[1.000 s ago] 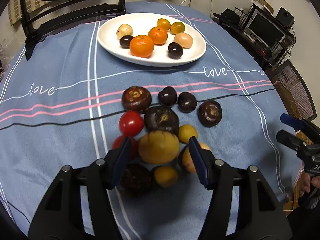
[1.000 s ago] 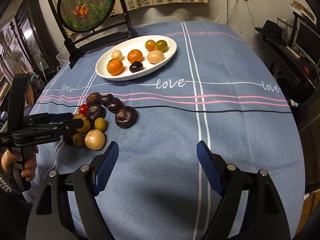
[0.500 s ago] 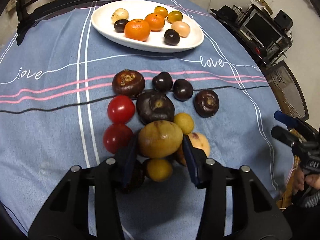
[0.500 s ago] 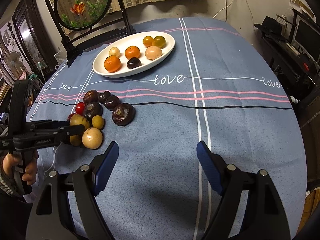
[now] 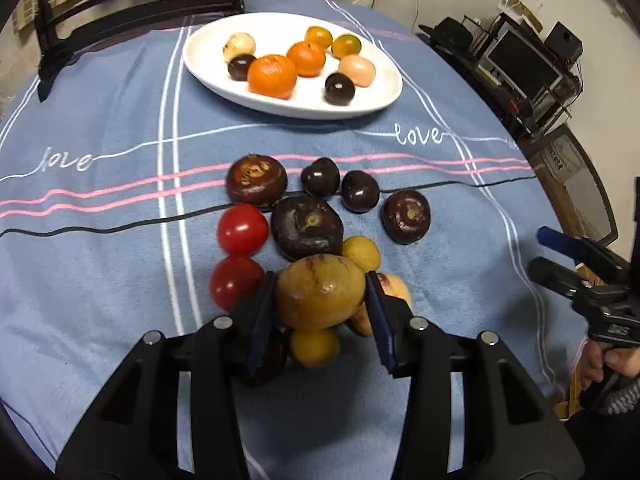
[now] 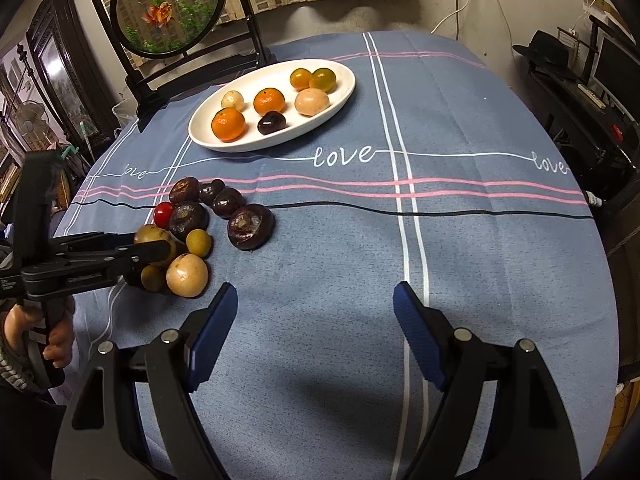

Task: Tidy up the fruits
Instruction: 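Grasp a large dark plum with the right gripper while the left holds the yellow-brown fruit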

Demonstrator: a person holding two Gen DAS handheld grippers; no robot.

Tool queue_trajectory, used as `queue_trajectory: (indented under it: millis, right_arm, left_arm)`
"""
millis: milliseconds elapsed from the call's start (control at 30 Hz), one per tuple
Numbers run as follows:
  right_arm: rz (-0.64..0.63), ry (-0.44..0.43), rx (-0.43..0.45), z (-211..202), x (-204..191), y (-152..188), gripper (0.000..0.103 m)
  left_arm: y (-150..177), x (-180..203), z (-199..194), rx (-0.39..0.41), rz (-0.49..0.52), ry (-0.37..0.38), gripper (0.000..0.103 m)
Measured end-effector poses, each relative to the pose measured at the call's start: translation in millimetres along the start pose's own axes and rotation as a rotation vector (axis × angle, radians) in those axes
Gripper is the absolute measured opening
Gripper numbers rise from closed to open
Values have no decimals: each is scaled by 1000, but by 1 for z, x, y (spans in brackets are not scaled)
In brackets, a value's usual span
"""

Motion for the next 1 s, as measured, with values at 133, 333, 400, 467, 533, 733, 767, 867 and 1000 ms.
queue_trajectory:
  millis: [133,333,400,467,533,733,767,867,1000]
  right_arm:
    - [-25,-20,-20,19,-8,-15,80]
    - [-95,-54,-57,55,-33,-42,80]
    - [-119,-58,-73,64,-39,-46,80]
    - [-137,-61,-83,71,-44,-48,80]
    - [-152,-61,-93,78,-48,-50,79]
    - [-187,-49,-116,93,-53,-53,74]
    - [-189,-50,-116,95,-53,-54,74]
    - [-206,-53,-122,99,-55,-53,68]
    - [-221,-62,-129,100,-57,-53,54]
  left_arm:
    - [6,-13,-19,28,-45,-5,45]
    - [21,-36,-32,31,-124,-47,45]
    - [25,-42,-36,35,-149,-52,45]
    - [29,-46,-39,39,-160,-69,45]
    - [31,-51,-41,40,-170,-88,45]
    - [42,-63,-38,23,-223,-98,45]
    - [42,-63,-38,25,-224,-95,45]
    - [39,-60,-37,25,-215,-108,45]
    - [39,-67,-37,19,-239,-115,45]
Point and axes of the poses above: each gripper's, at about its wrist camera, not at the fingertips, and z roughly the way its jaws point, x to its right, y to its underside, the point moved 3 cm from there along z, roughly the way its jaws point, and after that the axes turned 3 degrees about -x, right-handed, at the moved point
